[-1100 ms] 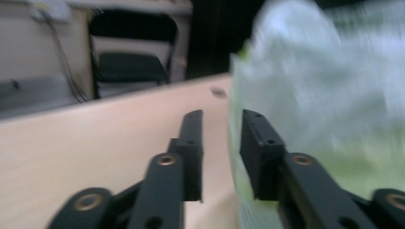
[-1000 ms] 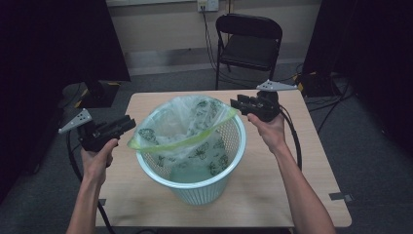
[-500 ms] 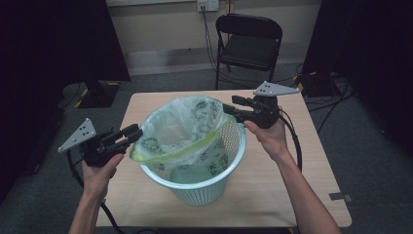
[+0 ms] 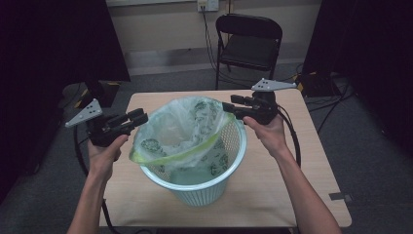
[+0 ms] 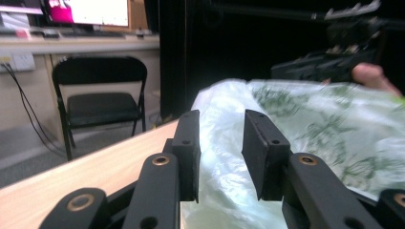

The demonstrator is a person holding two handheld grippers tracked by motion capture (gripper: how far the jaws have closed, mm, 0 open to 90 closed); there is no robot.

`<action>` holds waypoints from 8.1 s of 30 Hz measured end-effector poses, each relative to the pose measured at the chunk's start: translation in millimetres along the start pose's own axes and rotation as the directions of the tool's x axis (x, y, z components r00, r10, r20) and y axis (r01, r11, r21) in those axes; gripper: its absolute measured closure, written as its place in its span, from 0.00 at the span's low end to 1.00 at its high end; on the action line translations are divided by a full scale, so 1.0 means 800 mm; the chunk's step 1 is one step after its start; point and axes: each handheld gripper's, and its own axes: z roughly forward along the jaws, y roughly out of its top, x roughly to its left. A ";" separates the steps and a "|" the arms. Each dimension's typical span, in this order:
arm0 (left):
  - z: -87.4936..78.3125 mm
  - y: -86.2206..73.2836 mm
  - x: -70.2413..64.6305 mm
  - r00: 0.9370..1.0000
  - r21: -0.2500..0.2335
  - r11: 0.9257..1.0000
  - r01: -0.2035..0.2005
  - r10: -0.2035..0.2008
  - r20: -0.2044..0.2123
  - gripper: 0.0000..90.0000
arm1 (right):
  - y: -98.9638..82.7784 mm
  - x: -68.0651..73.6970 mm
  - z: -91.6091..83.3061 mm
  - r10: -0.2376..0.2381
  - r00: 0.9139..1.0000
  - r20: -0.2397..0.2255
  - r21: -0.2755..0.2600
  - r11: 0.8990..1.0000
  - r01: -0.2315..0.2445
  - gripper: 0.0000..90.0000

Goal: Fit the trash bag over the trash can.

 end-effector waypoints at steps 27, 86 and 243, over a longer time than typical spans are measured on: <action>0.028 0.005 0.012 0.998 0.018 1.000 0.017 -0.018 0.057 0.79 | 0.000 -0.004 0.004 -0.060 0.996 -0.073 0.011 0.998 0.061 0.88; 0.025 0.010 0.014 0.998 -0.047 0.997 0.057 -0.055 0.041 0.63 | -0.013 -0.004 -0.013 -0.037 0.995 -0.089 0.016 0.999 0.038 0.82; 0.050 0.007 0.000 0.996 0.028 0.999 0.019 -0.021 0.081 0.83 | -0.047 -0.029 -0.007 -0.006 1.000 0.000 -0.004 1.000 0.006 0.85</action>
